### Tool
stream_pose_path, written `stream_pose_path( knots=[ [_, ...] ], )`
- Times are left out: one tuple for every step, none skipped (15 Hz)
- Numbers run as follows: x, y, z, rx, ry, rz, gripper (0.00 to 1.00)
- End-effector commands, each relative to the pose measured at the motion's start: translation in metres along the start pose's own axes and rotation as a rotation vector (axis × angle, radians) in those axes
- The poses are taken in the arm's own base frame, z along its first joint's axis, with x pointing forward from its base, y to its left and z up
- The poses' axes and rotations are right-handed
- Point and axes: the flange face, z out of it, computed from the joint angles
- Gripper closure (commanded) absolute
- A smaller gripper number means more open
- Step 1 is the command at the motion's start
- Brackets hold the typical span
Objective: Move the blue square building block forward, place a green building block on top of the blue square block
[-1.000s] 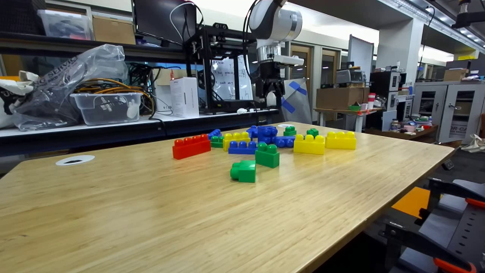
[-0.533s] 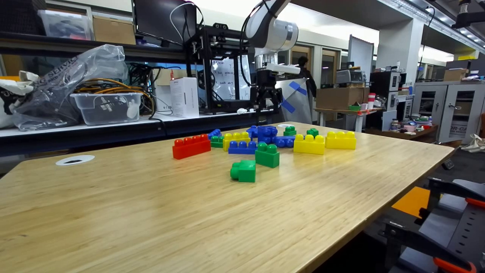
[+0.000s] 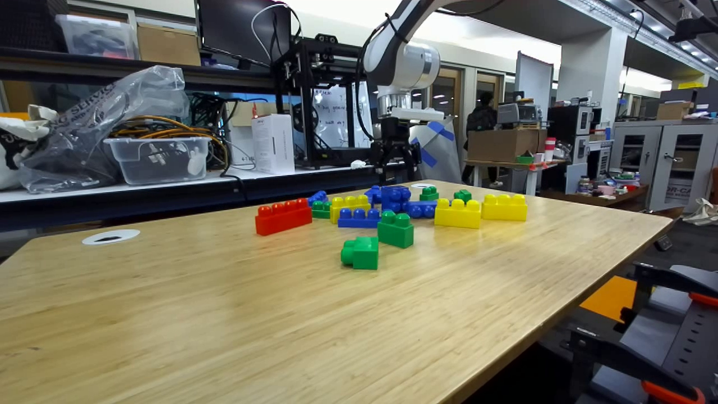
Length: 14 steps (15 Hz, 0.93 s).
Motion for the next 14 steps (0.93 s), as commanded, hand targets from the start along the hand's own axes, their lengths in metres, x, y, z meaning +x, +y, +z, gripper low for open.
stream_pose_path(
  knots=[
    [0.005, -0.004, -0.005, 0.029, 0.004, 0.03, 0.0],
    [0.007, -0.006, -0.006, 0.029, 0.008, 0.036, 0.0],
    [0.007, -0.006, -0.006, 0.03, 0.01, 0.042, 0.0],
    [0.008, -0.006, -0.005, 0.028, 0.01, 0.049, 0.0],
    [0.008, -0.006, -0.005, 0.029, 0.008, 0.055, 0.0],
    [0.008, -0.006, -0.003, 0.027, 0.009, 0.062, 0.0],
    [0.008, -0.006, -0.003, 0.027, 0.007, 0.065, 0.0],
    [0.009, -0.006, -0.001, 0.026, 0.006, 0.069, 0.0],
    [0.009, -0.006, 0.001, 0.026, 0.004, 0.073, 0.0],
    [0.008, -0.005, 0.002, 0.025, 0.002, 0.075, 0.0],
    [0.008, -0.005, 0.003, 0.023, 0.002, 0.076, 0.0],
    [0.008, -0.006, 0.004, 0.021, 0.001, 0.076, 0.0],
    [0.007, -0.005, 0.005, 0.017, 0.002, 0.077, 0.0],
    [0.007, -0.005, 0.006, 0.017, 0.0, 0.077, 0.0]
  ],
)
